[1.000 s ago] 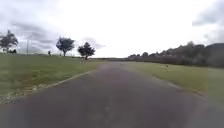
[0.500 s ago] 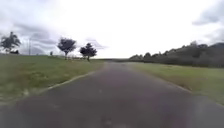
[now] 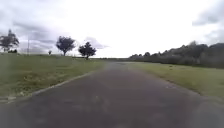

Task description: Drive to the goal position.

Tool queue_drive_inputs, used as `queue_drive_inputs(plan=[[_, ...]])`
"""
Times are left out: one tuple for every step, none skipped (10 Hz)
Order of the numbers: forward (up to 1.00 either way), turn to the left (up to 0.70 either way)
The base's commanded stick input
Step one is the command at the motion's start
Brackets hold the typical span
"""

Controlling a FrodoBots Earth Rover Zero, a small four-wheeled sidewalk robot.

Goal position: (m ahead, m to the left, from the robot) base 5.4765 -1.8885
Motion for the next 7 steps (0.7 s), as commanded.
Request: queue_drive_inputs(plan=[[0.7, 0.0], [0.7, 0.0], [0.7, 0.0], [0.7, 0.0], [0.7, 0.0], [0.7, 0.0], [0.7, 0.0]])
